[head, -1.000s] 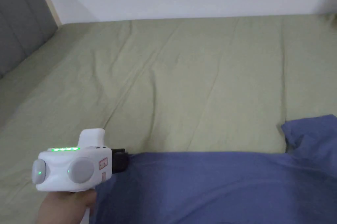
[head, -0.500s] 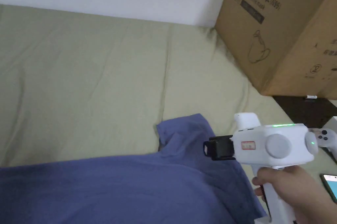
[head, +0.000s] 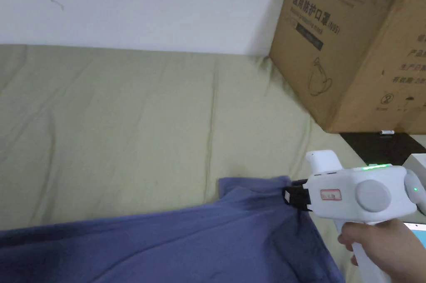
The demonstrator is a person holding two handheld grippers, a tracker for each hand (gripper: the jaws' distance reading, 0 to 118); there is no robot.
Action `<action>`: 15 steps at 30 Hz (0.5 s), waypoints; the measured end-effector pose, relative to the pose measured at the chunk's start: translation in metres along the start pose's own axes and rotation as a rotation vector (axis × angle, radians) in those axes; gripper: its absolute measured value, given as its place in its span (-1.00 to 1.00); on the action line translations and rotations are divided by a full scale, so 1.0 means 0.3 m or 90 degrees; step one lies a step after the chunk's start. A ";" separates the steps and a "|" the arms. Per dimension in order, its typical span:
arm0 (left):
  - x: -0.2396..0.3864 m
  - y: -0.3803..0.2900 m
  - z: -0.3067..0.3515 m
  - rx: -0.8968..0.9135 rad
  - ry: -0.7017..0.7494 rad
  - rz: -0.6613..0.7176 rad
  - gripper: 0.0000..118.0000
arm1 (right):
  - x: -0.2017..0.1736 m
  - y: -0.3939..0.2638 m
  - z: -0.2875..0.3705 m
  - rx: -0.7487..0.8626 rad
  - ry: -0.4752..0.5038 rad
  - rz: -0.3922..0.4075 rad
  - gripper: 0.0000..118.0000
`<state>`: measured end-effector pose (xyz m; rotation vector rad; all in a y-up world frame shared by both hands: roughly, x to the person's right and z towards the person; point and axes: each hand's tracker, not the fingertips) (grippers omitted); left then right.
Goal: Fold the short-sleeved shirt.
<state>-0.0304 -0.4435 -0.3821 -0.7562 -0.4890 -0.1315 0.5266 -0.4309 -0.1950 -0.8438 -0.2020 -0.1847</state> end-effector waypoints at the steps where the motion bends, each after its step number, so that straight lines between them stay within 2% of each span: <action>1: -0.001 -0.003 0.046 0.016 0.003 -0.001 -0.95 | -0.021 0.002 0.077 0.020 -0.005 0.003 -1.00; 4: -0.002 -0.050 0.182 0.052 0.006 0.005 -0.95 | -0.059 -0.080 0.253 0.075 -0.022 0.001 -1.00; 9: 0.068 -0.202 0.406 0.068 0.011 0.006 -0.95 | -0.160 -0.261 0.522 0.115 -0.013 0.002 -1.00; 12: 0.071 -0.305 0.474 0.062 0.013 0.002 -0.95 | -0.204 -0.394 0.599 0.113 -0.040 0.043 -1.00; 13: 0.068 -0.338 0.483 0.055 0.013 0.004 -0.95 | -0.176 -0.430 0.591 0.107 -0.044 0.051 -1.00; 15: 0.062 -0.414 0.500 0.037 0.016 0.004 -0.95 | -0.171 -0.518 0.586 0.091 -0.042 0.046 -1.00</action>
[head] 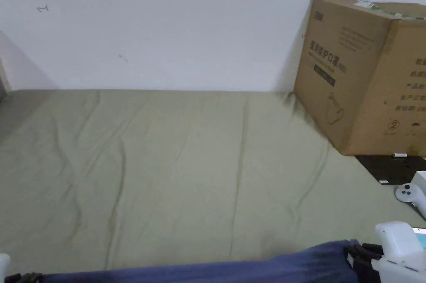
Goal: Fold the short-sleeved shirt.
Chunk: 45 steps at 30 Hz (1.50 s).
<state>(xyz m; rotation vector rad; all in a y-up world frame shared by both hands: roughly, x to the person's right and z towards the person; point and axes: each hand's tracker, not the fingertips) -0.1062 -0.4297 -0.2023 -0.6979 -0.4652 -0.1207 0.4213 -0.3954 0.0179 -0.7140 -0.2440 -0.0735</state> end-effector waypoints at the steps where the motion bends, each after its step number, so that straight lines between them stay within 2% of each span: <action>1: -0.006 -0.032 -0.003 -0.003 0.003 -0.003 -0.95 | 0.002 -0.039 -0.004 -0.018 0.005 -0.011 -1.00; 4: -0.004 -0.134 -0.016 -0.029 0.013 -0.006 -0.95 | 0.010 -0.167 -0.058 -0.064 -0.004 -0.039 -1.00; 11: 0.040 -0.284 -0.134 -0.051 0.060 -0.035 -0.93 | -0.003 -0.337 -0.202 -0.094 -0.060 -0.043 -1.00; 12: 0.058 -0.281 -0.117 -0.040 0.067 -0.035 -0.89 | -0.005 -0.345 -0.207 -0.089 -0.060 -0.050 -0.95; 13: 0.064 -0.276 -0.102 -0.034 0.073 -0.028 -0.71 | -0.006 -0.347 -0.206 -0.088 -0.062 -0.056 -0.73; 14: 0.051 -0.265 -0.082 -0.030 0.073 -0.011 -0.45 | -0.063 -0.295 -0.100 -0.083 -0.064 -0.055 -0.44; 15: 0.032 -0.255 -0.057 -0.025 0.053 0.024 -0.01 | -0.059 -0.293 -0.074 -0.076 -0.084 -0.058 -0.01; 16: 0.015 -0.245 -0.033 -0.025 0.038 0.053 0.71 | -0.053 -0.292 -0.045 -0.061 -0.100 -0.060 0.58; 17: 0.002 -0.235 0.001 -0.017 0.018 0.082 0.99 | -0.048 -0.286 0.009 -0.021 -0.102 -0.062 0.78; 20: -0.021 -0.202 0.138 0.035 0.009 0.090 0.98 | -0.048 -0.251 0.180 0.082 -0.107 -0.053 0.78; 22: -0.039 -0.186 0.206 0.074 -0.011 0.091 0.96 | -0.017 -0.243 0.262 0.132 -0.082 -0.059 0.76; 23: -0.046 -0.175 0.239 0.072 -0.036 0.086 0.79 | -0.026 -0.229 0.317 0.165 -0.075 -0.056 0.68; 24: -0.055 -0.161 0.248 0.059 -0.064 0.068 0.21 | -0.037 -0.214 0.364 0.194 -0.057 -0.046 0.42; 25: -0.061 -0.153 0.241 0.057 -0.062 0.058 -1.00 | -0.047 -0.196 0.385 0.199 -0.054 -0.037 -0.51; 26: -0.065 -0.141 0.223 0.036 -0.036 0.039 -1.00 | -0.066 -0.186 0.388 0.192 -0.070 -0.035 -1.00; 27: -0.095 -0.143 0.221 0.055 -0.056 0.062 -1.00 | -0.074 -0.186 0.403 0.210 -0.112 -0.077 -1.00; 28: -0.139 -0.131 0.188 0.026 -0.124 0.103 -1.00 | -0.064 -0.168 0.415 0.202 -0.062 -0.061 -1.00; 29: -0.182 -0.125 0.152 0.009 -0.171 0.141 -1.00 | -0.063 -0.153 0.421 0.187 -0.019 -0.070 -1.00; 31: -0.261 -0.120 0.087 0.016 -0.204 0.188 -1.00 | -0.103 -0.128 0.413 0.196 -0.046 -0.058 -1.00; 33: -0.382 -0.109 -0.046 -0.073 -0.279 0.267 -1.00 | -0.118 -0.106 0.420 0.197 -0.031 -0.046 -1.00; 34: -0.424 -0.121 -0.099 -0.112 -0.321 0.314 -0.91 | -0.145 -0.087 0.409 0.198 -0.023 -0.043 -1.00; 35: -0.454 -0.139 -0.148 -0.139 -0.352 0.341 -0.53 | -0.153 -0.077 0.409 0.200 -0.016 -0.043 -1.00; 36: -0.477 -0.151 -0.187 -0.154 -0.358 0.340 0.16 | -0.159 -0.067 0.407 0.198 -0.007 -0.044 -1.00; 37: -0.477 -0.151 -0.224 -0.168 -0.365 0.336 1.00 | -0.165 -0.059 0.405 0.197 -0.002 -0.041 -1.00; 39: -0.484 -0.164 -0.273 -0.202 -0.399 0.338 0.99 | -0.196 -0.034 0.390 0.197 -0.004 -0.026 -1.00; 41: -0.430 -0.145 -0.292 -0.160 -0.437 0.360 1.00 | -0.200 -0.015 0.382 0.193 0.003 -0.020 -1.00; 45: -0.367 -0.119 -0.377 -0.163 -0.441 0.384 1.00 | -0.230 0.016 0.334 0.183 0.019 -0.020 -1.00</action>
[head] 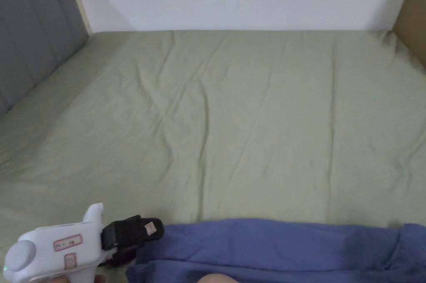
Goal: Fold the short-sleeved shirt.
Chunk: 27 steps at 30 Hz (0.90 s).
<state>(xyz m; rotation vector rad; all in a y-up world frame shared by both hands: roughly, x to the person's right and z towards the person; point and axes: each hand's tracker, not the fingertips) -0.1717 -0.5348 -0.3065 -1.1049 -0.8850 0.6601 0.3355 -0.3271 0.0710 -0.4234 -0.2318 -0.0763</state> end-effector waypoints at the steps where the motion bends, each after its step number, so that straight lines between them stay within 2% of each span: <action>1: 0.018 0.003 -0.031 -0.009 0.006 -0.022 1.00 | -0.013 0.003 -0.013 -0.003 0.002 0.000 -1.00; 4: 0.034 0.015 -0.098 -0.047 0.051 -0.098 1.00 | -0.021 0.015 -0.045 -0.010 0.023 -0.012 -1.00; 5: 0.045 0.021 -0.109 -0.060 0.062 -0.113 0.95 | -0.039 0.020 -0.048 -0.009 0.026 -0.010 -1.00; 6: 0.055 0.027 -0.105 -0.059 0.069 -0.142 0.55 | -0.043 0.025 -0.054 -0.008 0.030 -0.007 -1.00; 7: 0.045 0.046 -0.106 -0.044 0.096 -0.164 -0.75 | -0.045 0.029 -0.059 -0.007 0.033 -0.004 -1.00; 9: 0.071 0.018 -0.105 -0.076 0.097 -0.091 -0.75 | -0.059 0.037 -0.063 -0.004 0.044 -0.002 -1.00; 12: 0.121 0.040 -0.103 -0.085 0.140 -0.204 -0.76 | -0.063 0.043 -0.074 -0.004 0.047 0.005 -1.00; 15: 0.170 0.118 -0.063 -0.041 0.152 -0.195 -0.75 | -0.067 0.046 -0.069 -0.004 0.052 0.009 -1.00; 20: 0.160 0.337 0.017 -0.001 0.275 -0.185 -0.75 | -0.050 0.050 -0.079 -0.003 0.051 0.012 -1.00; 23: 0.128 0.431 0.061 -0.010 0.384 -0.199 -0.75 | -0.045 0.044 -0.087 0.001 0.052 0.011 -1.00; 27: 0.176 0.446 0.126 -0.049 0.431 -0.141 -0.75 | -0.030 0.033 -0.095 -0.003 0.051 0.007 -1.00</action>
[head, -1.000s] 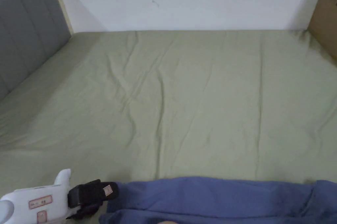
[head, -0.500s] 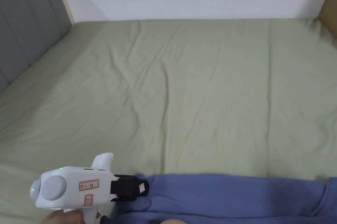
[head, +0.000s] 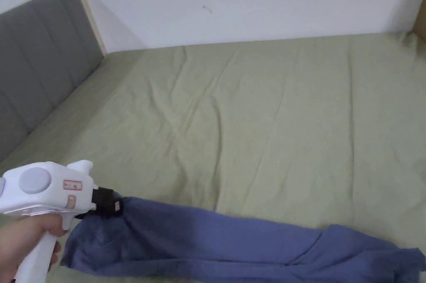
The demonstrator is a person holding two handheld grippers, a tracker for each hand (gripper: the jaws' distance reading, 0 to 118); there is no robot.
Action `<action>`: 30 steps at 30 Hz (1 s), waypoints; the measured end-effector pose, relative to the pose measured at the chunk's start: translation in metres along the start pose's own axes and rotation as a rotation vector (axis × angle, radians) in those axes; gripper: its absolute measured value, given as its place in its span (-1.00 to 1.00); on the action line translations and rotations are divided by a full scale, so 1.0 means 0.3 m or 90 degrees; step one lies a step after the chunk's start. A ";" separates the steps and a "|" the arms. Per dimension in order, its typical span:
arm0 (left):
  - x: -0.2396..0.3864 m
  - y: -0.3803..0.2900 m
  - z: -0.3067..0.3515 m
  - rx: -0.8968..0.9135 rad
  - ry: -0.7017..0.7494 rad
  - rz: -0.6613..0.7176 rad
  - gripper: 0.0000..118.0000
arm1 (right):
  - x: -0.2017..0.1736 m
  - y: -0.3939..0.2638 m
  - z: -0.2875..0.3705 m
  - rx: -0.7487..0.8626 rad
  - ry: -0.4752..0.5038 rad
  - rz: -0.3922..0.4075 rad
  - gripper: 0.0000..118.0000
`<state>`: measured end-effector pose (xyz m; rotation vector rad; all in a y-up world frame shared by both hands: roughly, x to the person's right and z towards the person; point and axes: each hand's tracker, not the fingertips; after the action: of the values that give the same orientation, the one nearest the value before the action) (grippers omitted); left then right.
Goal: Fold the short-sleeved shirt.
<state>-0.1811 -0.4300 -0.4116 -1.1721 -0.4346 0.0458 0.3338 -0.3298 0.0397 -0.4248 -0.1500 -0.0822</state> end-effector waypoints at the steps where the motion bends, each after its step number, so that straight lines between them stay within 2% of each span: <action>1: 0.015 0.002 0.029 -0.007 0.007 -0.015 -0.75 | 0.006 -0.003 0.000 -0.001 0.000 0.000 -1.00; 4: 0.183 -0.003 0.101 -0.033 0.042 -0.085 -0.75 | 0.017 -0.015 0.001 -0.003 0.005 -0.018 -1.00; 5: 0.240 -0.009 0.127 -0.031 0.033 -0.078 -0.75 | 0.020 -0.018 -0.002 -0.005 0.009 -0.025 -1.00; 9: 0.549 -0.019 0.157 -0.048 -0.095 -0.090 -0.75 | 0.013 -0.030 0.003 0.000 0.029 -0.035 -1.00; 12: 0.743 -0.019 0.067 -0.066 -0.109 -0.113 -0.75 | 0.008 -0.040 0.027 0.010 0.037 -0.028 -1.00; 18: 0.980 -0.086 -0.238 -0.123 -0.106 -0.127 -0.73 | 0.032 -0.065 0.111 0.021 0.050 -0.043 -1.00; 19: 1.001 -0.099 -0.277 -0.132 -0.114 -0.119 -0.62 | 0.038 -0.070 0.123 0.021 0.046 -0.040 -1.00; 20: 1.020 -0.111 -0.315 -0.142 -0.119 -0.115 -0.39 | 0.045 -0.075 0.133 0.020 0.043 -0.038 -1.00; 21: 1.039 -0.130 -0.344 -0.144 -0.119 -0.115 -0.09 | 0.054 -0.079 0.142 0.019 0.037 -0.037 -1.00; 22: 1.049 -0.135 -0.356 -0.152 -0.126 -0.119 0.32 | 0.078 -0.096 0.155 0.017 0.031 -0.038 -1.00; 23: 1.056 -0.141 -0.353 -0.157 -0.133 -0.123 0.54 | 0.090 -0.102 0.161 0.016 0.026 -0.039 -1.00; 24: 1.056 -0.145 -0.329 -0.152 -0.138 -0.122 0.63 | 0.103 -0.107 0.166 0.015 0.022 -0.041 -1.00; 27: 1.007 -0.143 -0.191 -0.082 -0.194 -0.138 0.62 | 0.133 -0.121 0.168 0.008 0.013 -0.057 -1.00; 30: 0.923 -0.162 -0.078 0.008 -0.104 -0.155 0.59 | 0.145 -0.140 0.158 0.002 0.012 -0.079 -1.00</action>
<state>0.0718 -0.3986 -0.2907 -1.1006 -0.7174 -0.0669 0.3661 -0.3505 0.1063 -0.4120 -0.1582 -0.2073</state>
